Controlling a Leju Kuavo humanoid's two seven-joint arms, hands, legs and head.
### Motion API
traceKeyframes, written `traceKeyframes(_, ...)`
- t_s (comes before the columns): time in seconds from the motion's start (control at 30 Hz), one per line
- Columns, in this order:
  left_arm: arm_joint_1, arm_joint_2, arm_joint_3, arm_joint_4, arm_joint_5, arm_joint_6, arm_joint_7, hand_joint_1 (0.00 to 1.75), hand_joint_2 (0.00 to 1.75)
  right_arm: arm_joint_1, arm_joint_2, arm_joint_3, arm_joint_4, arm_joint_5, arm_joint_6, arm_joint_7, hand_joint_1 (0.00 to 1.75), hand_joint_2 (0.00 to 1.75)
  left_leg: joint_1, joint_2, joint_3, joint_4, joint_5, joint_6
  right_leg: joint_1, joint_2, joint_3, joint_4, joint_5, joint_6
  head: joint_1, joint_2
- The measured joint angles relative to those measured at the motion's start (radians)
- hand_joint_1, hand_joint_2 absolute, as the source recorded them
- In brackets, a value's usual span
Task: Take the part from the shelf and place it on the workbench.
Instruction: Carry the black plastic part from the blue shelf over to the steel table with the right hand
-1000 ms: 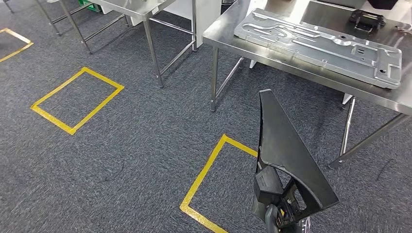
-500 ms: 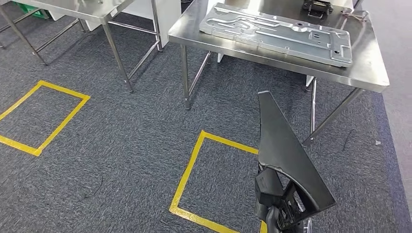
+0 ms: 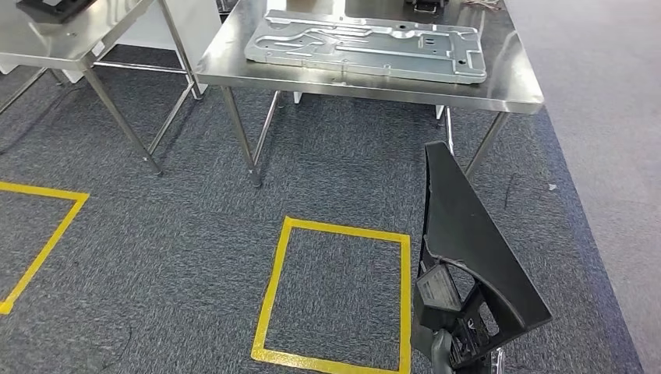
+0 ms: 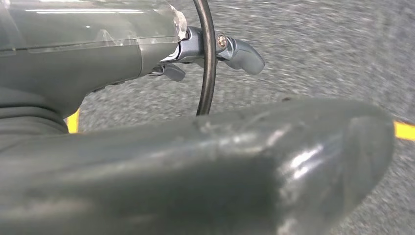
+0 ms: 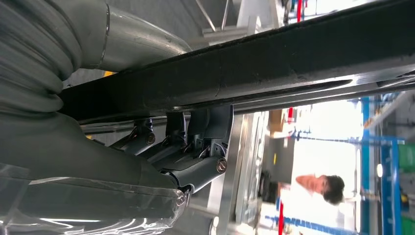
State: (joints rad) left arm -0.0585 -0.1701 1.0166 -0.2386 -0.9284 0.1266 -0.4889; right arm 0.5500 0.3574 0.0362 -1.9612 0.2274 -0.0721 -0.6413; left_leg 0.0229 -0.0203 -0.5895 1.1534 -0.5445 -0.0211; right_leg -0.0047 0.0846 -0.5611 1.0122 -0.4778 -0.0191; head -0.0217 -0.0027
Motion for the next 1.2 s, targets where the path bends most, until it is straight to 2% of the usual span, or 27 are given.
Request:
traceKeyframes(0.03,0.0,0.0,0.0,-0.001,-0.002,-0.001,-0.001,0.0,0.0,-0.001,0.0,0.0,0.0,0.004,-0.004,0.003,1.75,1.75,0.002,-0.023,0.02,-0.058,0.024,0.004,0.001,0.011,-0.003,0.008,-0.005,0.005,0.0,0.0)
traceKeyframes(0.07,-0.001,0.0,0.0,-0.001,-0.003,-0.004,-0.002,0.0,0.0,-0.002,0.0,0.0,0.0,0.013,-0.012,0.009,1.75,1.75,0.002,-0.043,0.034,-0.097,0.034,0.01,0.0,0.021,-0.007,0.014,-0.009,0.01,0.0,0.0)
traceKeyframes(0.1,-0.002,0.0,0.001,-0.002,-0.003,-0.008,-0.003,0.0,0.0,-0.002,0.0,0.0,0.0,0.024,-0.024,0.015,1.75,1.75,0.0,-0.056,0.038,-0.114,0.031,0.018,-0.001,0.029,-0.01,0.02,-0.008,0.018,0.0,0.0)
traceKeyframes(0.17,-0.004,-0.001,0.002,-0.003,-0.007,-0.016,-0.005,0.0,0.0,0.0,0.0,0.0,0.0,0.052,-0.053,0.029,1.75,1.75,-0.003,-0.049,0.045,-0.125,0.027,0.038,-0.002,0.035,-0.019,0.035,0.005,0.033,0.0,0.0)
traceKeyframes(0.2,-0.004,-0.002,0.002,-0.003,-0.01,-0.018,-0.005,0.0,0.0,0.001,0.0,0.001,0.001,0.065,-0.065,0.033,1.75,1.75,-0.003,-0.043,0.054,-0.131,0.028,0.047,-0.002,0.02,-0.021,0.046,0.008,0.038,0.0,0.0)
traceKeyframes(0.23,-0.003,-0.002,0.002,-0.004,-0.013,-0.019,-0.005,0.0,0.0,-0.001,0.0,0.002,0.001,0.078,-0.076,0.037,1.75,1.75,-0.001,-0.036,0.063,-0.136,0.029,0.054,-0.001,-0.005,-0.03,0.066,-0.002,0.041,0.0,0.0)
traceKeyframes(0.3,-0.001,-0.002,0.003,-0.006,-0.02,-0.02,-0.002,0.0,0.0,-0.01,0.0,0.007,0.0,0.105,-0.098,0.047,1.75,1.75,-0.001,-0.02,0.074,-0.139,0.028,0.058,-0.003,-0.058,-0.072,0.143,-0.054,0.048,0.0,0.0)
traceKeyframes(0.37,0.002,0.0,0.004,-0.008,-0.028,-0.021,0.002,0.0,0.0,-0.019,-0.001,0.012,0.001,0.131,-0.126,0.062,1.75,1.75,-0.001,-0.006,0.079,-0.139,0.021,0.057,-0.008,-0.075,-0.14,0.248,-0.099,0.061,-0.001,0.0)
traceKeyframes(0.4,0.002,0.002,0.004,-0.008,-0.031,-0.022,0.004,0.0,0.0,-0.023,-0.002,0.015,0.002,0.141,-0.139,0.071,1.75,1.75,0.0,0.0,0.084,-0.138,0.016,0.054,-0.012,-0.078,-0.163,0.273,-0.099,0.065,-0.001,0.0)
traceKeyframes(0.43,0.002,0.002,0.004,-0.008,-0.035,-0.023,0.006,0.0,0.0,-0.026,-0.003,0.018,0.003,0.149,-0.15,0.08,1.75,1.75,0.0,0.004,0.09,-0.138,0.01,0.052,-0.015,-0.079,-0.166,0.261,-0.078,0.067,-0.001,0.0)
traceKeyframes(0.5,0.003,0.003,0.004,-0.008,-0.041,-0.026,0.01,0.0,0.0,-0.038,-0.006,0.024,0.008,0.158,-0.169,0.099,1.75,1.75,0.003,0.01,0.109,-0.139,-0.005,0.045,-0.018,-0.084,-0.125,0.15,0.0,0.066,0.0,0.0)
traceKeyframes(0.53,0.002,0.003,0.005,-0.008,-0.044,-0.027,0.012,0.0,0.0,-0.046,-0.008,0.026,0.012,0.16,-0.176,0.107,1.75,1.75,0.004,0.013,0.118,-0.141,-0.012,0.04,-0.017,-0.087,-0.102,0.093,0.023,0.064,0.0,0.0)
traceKeyframes(0.6,0.0,0.003,0.005,-0.008,-0.048,-0.028,0.013,0.0,0.0,-0.058,-0.011,0.029,0.019,0.164,-0.185,0.116,1.75,1.75,0.004,0.016,0.13,-0.149,-0.023,0.028,-0.008,-0.092,-0.078,0.031,0.031,0.051,0.0,0.0)
traceKeyframes(0.67,0.0,0.003,0.005,-0.008,-0.049,-0.029,0.013,0.0,0.0,-0.063,-0.013,0.032,0.025,0.165,-0.188,0.12,1.75,1.75,0.003,0.018,0.146,-0.152,-0.022,0.014,-0.003,-0.092,-0.067,0.023,0.019,0.031,-0.001,0.0)
traceKeyframes(0.73,-0.002,0.005,0.006,-0.008,-0.049,-0.029,0.013,0.0,0.0,-0.065,-0.014,0.034,0.028,0.165,-0.189,0.121,1.75,1.75,0.004,0.018,0.138,-0.104,-0.012,0.007,-0.005,-0.09,-0.04,0.011,0.013,0.014,-0.001,0.0)
traceKeyframes(0.77,-0.004,0.006,0.006,-0.008,-0.049,-0.029,0.013,0.0,0.0,-0.068,-0.014,0.035,0.029,0.165,-0.191,0.121,1.75,1.75,0.005,0.018,0.113,-0.054,-0.012,0.006,-0.007,-0.09,-0.025,0.007,0.006,0.007,-0.001,0.0)
traceKeyframes(0.8,-0.005,0.007,0.006,-0.008,-0.05,-0.029,0.015,0.0,0.0,-0.07,-0.014,0.036,0.03,0.165,-0.195,0.123,1.75,1.75,0.005,0.018,0.073,0.011,-0.022,0.005,-0.007,-0.091,-0.011,0.003,-0.002,0.002,-0.001,0.0)
traceKeyframes(0.87,-0.002,0.009,0.006,-0.008,-0.053,-0.029,0.023,0.0,0.0,-0.076,-0.015,0.037,0.037,0.164,-0.213,0.134,1.75,1.75,0.004,0.018,-0.014,0.121,-0.08,0.004,-0.004,-0.088,0.013,0.001,-0.022,-0.005,-0.001,0.0)
traceKeyframes(0.9,0.001,0.011,0.007,-0.008,-0.054,-0.029,0.028,0.0,0.0,-0.078,-0.017,0.037,0.042,0.162,-0.224,0.141,1.75,1.75,0.002,0.018,-0.047,0.144,-0.113,0.004,-0.002,-0.085,0.027,0.001,-0.033,-0.007,-0.001,0.0)
traceKeyframes(0.93,0.003,0.014,0.009,-0.008,-0.055,-0.03,0.032,0.0,0.0,-0.08,-0.02,0.037,0.048,0.159,-0.235,0.148,1.75,1.75,0.001,0.018,-0.068,0.139,-0.131,0.006,0.0,-0.082,0.043,0.001,-0.046,-0.007,-0.001,0.0)
traceKeyframes(0.97,0.004,0.019,0.011,-0.008,-0.055,-0.03,0.035,0.0,0.0,-0.082,-0.022,0.037,0.054,0.156,-0.244,0.154,1.75,1.75,-0.001,0.018,-0.076,0.108,-0.125,0.008,0.002,-0.079,0.061,0.001,-0.059,-0.007,-0.001,0.0)
traceKeyframes(1.0,0.005,0.023,0.012,-0.008,-0.056,-0.031,0.036,0.0,0.0,-0.085,-0.025,0.037,0.062,0.153,-0.25,0.159,1.75,1.75,-0.004,0.018,-0.076,0.056,-0.086,0.014,0.003,-0.078,0.078,0.001,-0.072,-0.006,-0.001,0.0)
traceKeyframes(1.03,0.007,0.028,0.014,-0.008,-0.056,-0.031,0.037,0.0,0.0,-0.089,-0.028,0.037,0.069,0.15,-0.256,0.164,1.75,1.75,-0.009,0.018,-0.074,0.004,-0.021,0.021,0.006,-0.078,0.094,0.002,-0.087,-0.004,-0.001,0.0)
traceKeyframes(1.1,0.01,0.034,0.018,-0.008,-0.061,-0.032,0.042,0.0,0.0,-0.098,-0.032,0.036,0.085,0.15,-0.271,0.179,1.75,1.75,-0.017,0.016,-0.066,-0.061,0.073,0.034,0.009,-0.072,0.115,0.004,-0.112,0.006,-0.001,0.0)
traceKeyframes(1.13,0.01,0.036,0.021,-0.008,-0.065,-0.032,0.045,0.0,0.0,-0.101,-0.034,0.035,0.091,0.158,-0.283,0.191,1.75,1.75,-0.019,0.015,-0.062,-0.068,0.09,0.04,0.01,-0.07,0.123,0.006,-0.118,0.013,-0.001,0.0)
traceKeyframes(1.2,0.008,0.036,0.023,-0.008,-0.078,-0.033,0.051,0.0,0.0,-0.111,-0.037,0.03,0.101,0.201,-0.326,0.223,1.75,1.75,-0.017,0.013,-0.042,-0.08,0.085,0.049,0.009,-0.069,0.122,0.027,-0.111,0.026,-0.001,0.0)
